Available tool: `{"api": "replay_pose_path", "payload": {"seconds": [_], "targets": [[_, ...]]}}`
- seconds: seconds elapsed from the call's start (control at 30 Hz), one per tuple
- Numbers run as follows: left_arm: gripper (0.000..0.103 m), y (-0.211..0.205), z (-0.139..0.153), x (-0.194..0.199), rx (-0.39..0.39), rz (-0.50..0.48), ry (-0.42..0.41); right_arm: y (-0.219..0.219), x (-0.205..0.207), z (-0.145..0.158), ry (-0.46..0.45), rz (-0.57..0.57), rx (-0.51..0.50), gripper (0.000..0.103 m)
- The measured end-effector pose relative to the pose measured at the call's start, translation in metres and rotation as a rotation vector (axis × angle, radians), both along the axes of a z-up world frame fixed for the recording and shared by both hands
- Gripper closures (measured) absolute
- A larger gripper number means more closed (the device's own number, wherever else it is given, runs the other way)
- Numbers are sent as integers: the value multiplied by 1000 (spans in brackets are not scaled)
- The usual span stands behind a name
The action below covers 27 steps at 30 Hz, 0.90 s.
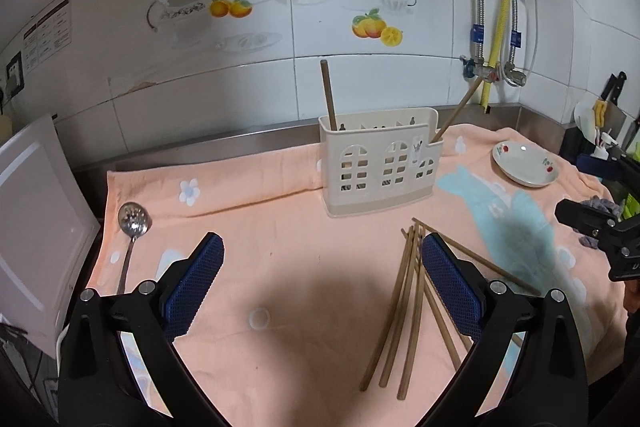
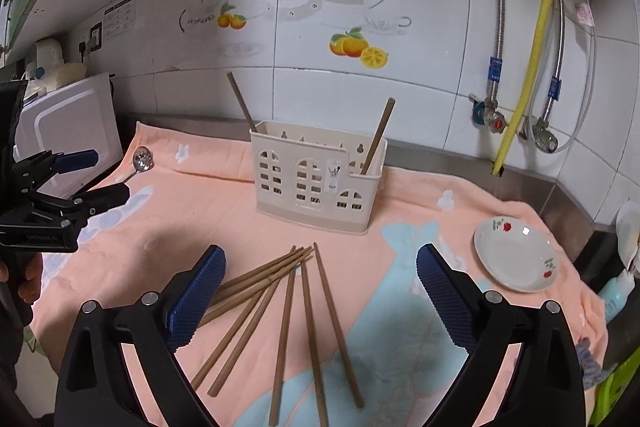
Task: Organize utensils
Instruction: 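Withdraw both open grippers from the holder back over the remaining chopsticks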
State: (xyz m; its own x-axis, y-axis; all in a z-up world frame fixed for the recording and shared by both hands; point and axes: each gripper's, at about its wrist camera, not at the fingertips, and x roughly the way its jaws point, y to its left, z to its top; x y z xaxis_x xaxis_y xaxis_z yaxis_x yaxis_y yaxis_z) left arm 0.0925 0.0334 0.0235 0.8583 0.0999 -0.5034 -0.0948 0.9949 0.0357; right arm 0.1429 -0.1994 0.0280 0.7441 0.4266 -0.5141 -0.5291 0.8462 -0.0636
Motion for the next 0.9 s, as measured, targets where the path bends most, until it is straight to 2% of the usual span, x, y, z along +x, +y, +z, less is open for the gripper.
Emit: {"api": "replay_pose_path", "payload": {"seconds": [0.9], "targets": [[5, 0, -53, -17, -52, 30, 116, -31, -4, -67, 147, -58, -12, 10]]}}
